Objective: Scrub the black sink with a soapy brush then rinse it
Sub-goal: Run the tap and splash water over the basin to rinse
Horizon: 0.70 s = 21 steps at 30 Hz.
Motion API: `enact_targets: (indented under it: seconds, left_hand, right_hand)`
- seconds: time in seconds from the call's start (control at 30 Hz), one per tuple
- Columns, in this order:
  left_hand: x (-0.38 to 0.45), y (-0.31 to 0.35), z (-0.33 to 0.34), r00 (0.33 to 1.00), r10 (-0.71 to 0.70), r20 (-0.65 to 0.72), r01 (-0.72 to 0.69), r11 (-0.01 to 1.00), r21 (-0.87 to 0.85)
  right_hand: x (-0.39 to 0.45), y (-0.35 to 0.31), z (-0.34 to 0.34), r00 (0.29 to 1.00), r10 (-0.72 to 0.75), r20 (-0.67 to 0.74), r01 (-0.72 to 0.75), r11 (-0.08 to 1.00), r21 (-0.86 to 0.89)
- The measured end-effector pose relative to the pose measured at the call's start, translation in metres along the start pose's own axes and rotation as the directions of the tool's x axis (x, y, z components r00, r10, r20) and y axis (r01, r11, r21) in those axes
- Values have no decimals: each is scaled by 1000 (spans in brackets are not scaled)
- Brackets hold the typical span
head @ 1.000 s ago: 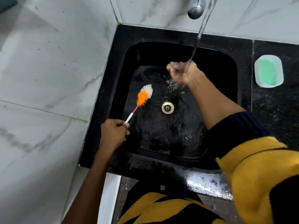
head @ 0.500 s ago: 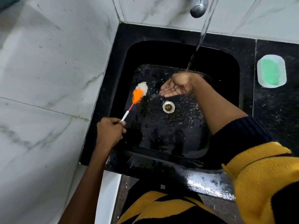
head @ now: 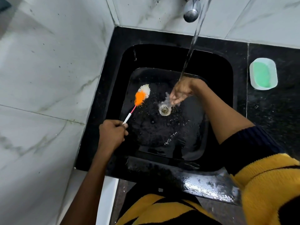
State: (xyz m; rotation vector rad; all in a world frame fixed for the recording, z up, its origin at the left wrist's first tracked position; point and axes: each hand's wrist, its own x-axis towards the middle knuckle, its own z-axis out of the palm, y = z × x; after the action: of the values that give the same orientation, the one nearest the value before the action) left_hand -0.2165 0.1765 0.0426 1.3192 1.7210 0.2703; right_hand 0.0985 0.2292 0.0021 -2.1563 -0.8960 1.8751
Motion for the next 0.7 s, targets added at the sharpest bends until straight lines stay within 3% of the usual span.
enact_targets:
  seconds: [0.17,0.27,0.37,0.43,0.5,0.57,0.63,0.7]
  left_hand:
    - [2,6,2,1000,4,3,-4,1000,-8]
    - [3,7,2,1000,3,5,-3,1000,-13]
    - [4,8,3,1000,-5,5,5,1000,-10]
    - [5,8,4,1000,-6,5,7,1000,-8]
    - [7,8,5,1000,-7,7,7,1000,-8]
    - [10,8,6,1000,-2,6,2,1000,5]
    - [13,8,5,1000,-1,6,1,1000,18]
    - [14,10,6,1000,-1,8,1,1000,20]
  right_hand:
    - [-4,1,-11,999,-27,18,27,999,-35]
    - [-6,-4,-18,998,-46,-51,44,999,-30]
    - [-11,-12,-25,995,-75,-72,78,996,36]
    - [-10,-15,-32,981,-109,-161,131,983,126]
    - [-8,-21,-40,913,-156,-377,247,947,207]
    - [-13,-32,-44,790,-166,-590,431,835,342]
    - [-22,-46,-50,708,-184,-682,586,693,421]
    - [-31,-63,-60,670,-244,-701,680,581,447]
